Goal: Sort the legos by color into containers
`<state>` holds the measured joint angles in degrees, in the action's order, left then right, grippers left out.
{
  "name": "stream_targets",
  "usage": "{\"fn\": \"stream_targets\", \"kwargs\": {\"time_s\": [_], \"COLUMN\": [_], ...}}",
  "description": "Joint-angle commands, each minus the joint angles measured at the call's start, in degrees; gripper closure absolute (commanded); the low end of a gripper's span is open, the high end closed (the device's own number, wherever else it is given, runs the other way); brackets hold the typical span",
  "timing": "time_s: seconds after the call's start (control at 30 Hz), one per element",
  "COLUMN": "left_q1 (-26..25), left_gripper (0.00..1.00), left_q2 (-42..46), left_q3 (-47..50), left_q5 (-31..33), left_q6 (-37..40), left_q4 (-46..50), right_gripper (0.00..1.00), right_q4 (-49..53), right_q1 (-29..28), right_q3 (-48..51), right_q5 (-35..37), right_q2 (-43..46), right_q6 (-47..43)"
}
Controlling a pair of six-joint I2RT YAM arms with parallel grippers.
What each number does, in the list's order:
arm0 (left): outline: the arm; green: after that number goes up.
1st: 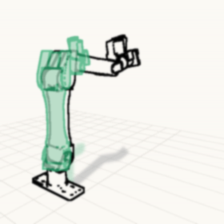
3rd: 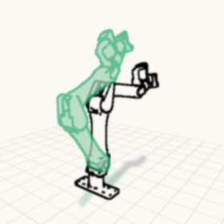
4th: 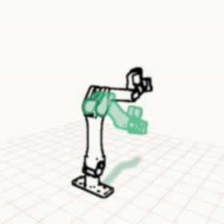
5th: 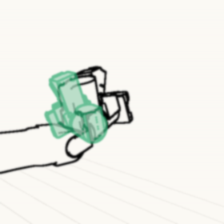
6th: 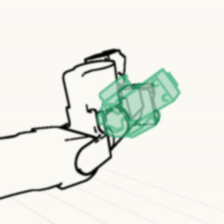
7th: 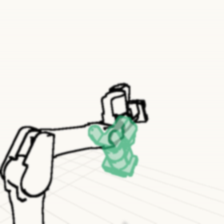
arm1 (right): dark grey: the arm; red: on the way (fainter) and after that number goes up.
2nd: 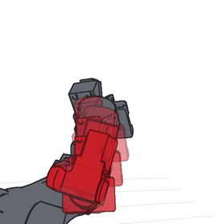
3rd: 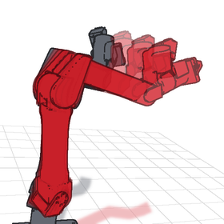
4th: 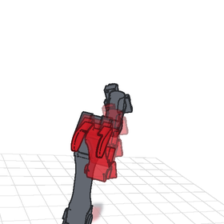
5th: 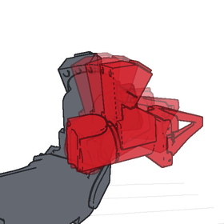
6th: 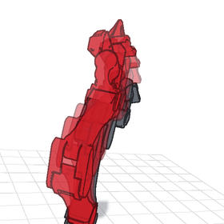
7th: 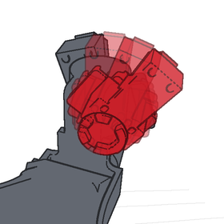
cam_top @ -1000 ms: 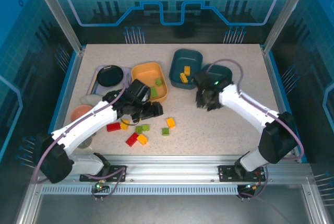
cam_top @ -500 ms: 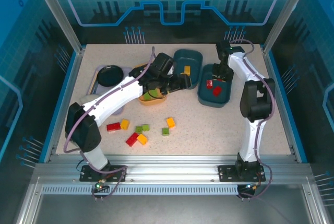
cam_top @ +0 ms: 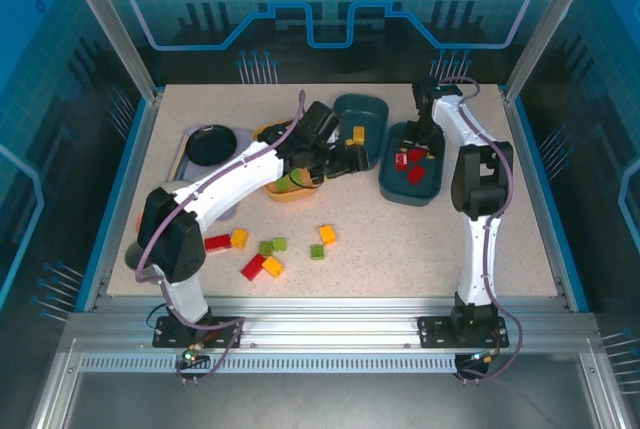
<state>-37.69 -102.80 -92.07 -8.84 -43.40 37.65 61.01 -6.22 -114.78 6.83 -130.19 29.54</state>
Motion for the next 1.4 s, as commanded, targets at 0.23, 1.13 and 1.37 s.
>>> {"fn": "stream_targets", "kwargs": {"time_s": [0.23, 1.13, 1.37], "left_q1": [-0.1, 6.6, 6.6], "left_gripper": [0.23, 0.27, 0.27], "left_q2": [3.0, 28.1, 29.0], "left_q3": [9.2, 31.5, 31.1], "left_q5": [1.4, 11.7, 11.7], "left_q6": [-4.9, -17.8, -16.1], "left_q4": [10.0, 21.0, 20.8], "right_gripper": [0.37, 0.25, 0.42], "right_q4": [-11.5, -22.6, -20.1], "right_q1": [-9.0, -40.4, -40.4], "right_q3": [16.3, 40.8, 36.0], "right_q5": [1.1, -10.1, -9.0], "right_q2": [28.2, 23.2, 17.8], "right_q6": [-3.3, -5.5, -4.6]}}
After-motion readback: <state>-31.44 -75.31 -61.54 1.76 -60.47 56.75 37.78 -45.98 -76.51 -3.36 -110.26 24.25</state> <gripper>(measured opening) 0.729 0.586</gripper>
